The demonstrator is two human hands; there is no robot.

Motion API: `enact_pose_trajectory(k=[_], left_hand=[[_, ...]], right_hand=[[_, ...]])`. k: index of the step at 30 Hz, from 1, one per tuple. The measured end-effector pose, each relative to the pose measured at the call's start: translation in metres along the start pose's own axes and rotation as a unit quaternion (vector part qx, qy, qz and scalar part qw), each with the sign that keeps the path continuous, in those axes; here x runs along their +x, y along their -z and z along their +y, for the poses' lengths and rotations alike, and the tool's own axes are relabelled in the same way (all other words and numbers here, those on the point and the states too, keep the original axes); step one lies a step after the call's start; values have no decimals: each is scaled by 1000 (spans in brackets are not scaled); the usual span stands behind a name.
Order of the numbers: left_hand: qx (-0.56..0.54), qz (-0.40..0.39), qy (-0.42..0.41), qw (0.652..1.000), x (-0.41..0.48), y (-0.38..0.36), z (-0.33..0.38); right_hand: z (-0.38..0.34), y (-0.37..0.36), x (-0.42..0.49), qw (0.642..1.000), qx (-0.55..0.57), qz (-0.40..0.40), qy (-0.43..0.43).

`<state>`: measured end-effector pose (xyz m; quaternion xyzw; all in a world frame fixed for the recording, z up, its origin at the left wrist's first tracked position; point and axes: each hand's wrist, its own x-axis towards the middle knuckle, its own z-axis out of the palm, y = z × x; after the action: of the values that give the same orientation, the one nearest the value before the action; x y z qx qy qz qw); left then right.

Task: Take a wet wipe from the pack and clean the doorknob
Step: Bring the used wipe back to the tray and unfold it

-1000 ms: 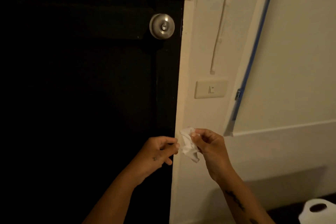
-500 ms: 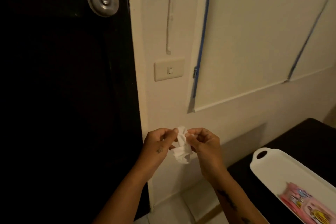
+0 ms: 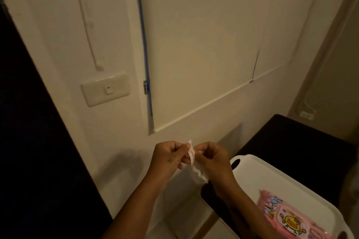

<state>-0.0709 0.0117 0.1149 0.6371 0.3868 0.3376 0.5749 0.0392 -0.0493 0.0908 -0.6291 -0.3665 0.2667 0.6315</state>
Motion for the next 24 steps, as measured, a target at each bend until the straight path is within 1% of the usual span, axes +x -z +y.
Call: enact_pose_trajectory(k=[2, 4, 10, 14, 19, 24], left_hand=[[-6, -17, 7, 1000, 15, -16, 0], [-6, -46, 18, 999, 30, -32, 0], [-10, -135, 61, 989, 62, -88, -7], [-29, -153, 94, 983, 79, -122, -18], [-16, -199, 104, 974, 93, -156, -31], [-13, -234, 112, 966, 118, -178, -39]], right_hand=[[4, 23, 12, 998, 48, -10, -33], [9, 45, 24, 996, 74, 3, -57], [29, 105, 52, 991, 69, 42, -112], [43, 141, 68, 985, 83, 69, -137], [65, 164, 76, 976, 103, 72, -176], [75, 175, 84, 959, 159, 110, -206]])
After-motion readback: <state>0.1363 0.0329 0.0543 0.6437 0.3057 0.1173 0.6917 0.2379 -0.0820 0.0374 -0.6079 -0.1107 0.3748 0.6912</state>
